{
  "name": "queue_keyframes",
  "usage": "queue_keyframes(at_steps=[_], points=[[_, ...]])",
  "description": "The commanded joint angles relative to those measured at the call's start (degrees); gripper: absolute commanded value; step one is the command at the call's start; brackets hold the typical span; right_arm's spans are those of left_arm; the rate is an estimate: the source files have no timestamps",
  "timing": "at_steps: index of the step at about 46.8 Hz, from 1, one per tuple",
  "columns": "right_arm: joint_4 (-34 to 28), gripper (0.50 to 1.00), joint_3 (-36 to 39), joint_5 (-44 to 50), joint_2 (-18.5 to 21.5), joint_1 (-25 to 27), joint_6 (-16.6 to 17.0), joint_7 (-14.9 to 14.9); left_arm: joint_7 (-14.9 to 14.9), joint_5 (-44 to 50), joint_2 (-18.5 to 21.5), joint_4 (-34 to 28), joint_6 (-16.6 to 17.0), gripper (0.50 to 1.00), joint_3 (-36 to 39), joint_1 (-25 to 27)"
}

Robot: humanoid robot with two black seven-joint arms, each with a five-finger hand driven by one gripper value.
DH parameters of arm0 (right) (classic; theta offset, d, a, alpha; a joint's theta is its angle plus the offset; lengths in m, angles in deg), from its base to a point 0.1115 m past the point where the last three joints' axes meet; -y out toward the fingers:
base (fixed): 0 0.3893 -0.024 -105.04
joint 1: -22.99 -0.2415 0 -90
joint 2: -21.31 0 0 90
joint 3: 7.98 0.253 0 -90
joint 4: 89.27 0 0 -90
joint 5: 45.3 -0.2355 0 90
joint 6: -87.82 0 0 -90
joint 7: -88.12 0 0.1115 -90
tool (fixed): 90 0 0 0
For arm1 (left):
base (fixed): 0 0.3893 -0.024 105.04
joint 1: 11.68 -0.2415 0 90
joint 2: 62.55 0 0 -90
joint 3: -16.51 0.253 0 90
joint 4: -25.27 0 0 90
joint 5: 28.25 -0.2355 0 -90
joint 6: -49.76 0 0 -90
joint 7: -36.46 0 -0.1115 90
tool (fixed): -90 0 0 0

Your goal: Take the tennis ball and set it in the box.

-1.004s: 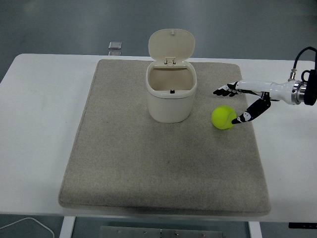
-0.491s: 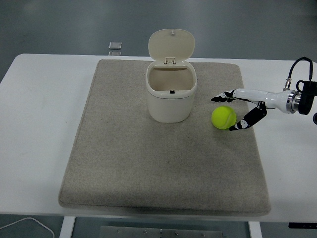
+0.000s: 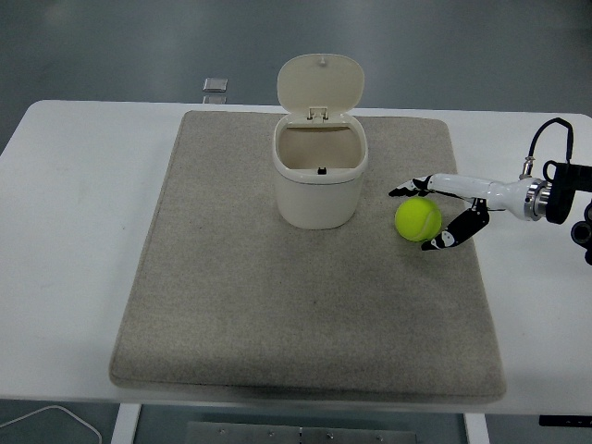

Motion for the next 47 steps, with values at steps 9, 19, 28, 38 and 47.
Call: queue_keyframes(at_steps=[9,19,28,38,47], points=[[-0.1,0.787,0.0,0.2,0.0,-0.1,-0.3,0.1,0.0,0.0,0.0,0.0,0.0,0.992,0.0,0.0],[-0.1,0.760,0.0,0.6,0.0,-0.1,-0.3,0.1,0.0,0.0,0.0,0.0,0.1,0.992,0.0,0.0],[-0.1,0.715,0.0,0.6,0.0,-0.2,-0.3,0.0,0.0,0.0,0.0,0.0,0.0,0.992,0.0,0.0],[0.0,0.597,0.2,0.2,-0.1,-1.0,-0.1,0.0,0.0,0.0,0.0,0.0,0.0,0.992,0.0,0.0],[0.0,0.507,0.7,-0.1,-0.5,-2.3,0.3,-0.4,0.0,0.0,0.0,0.0,0.0,0.992,0.0,0.0]])
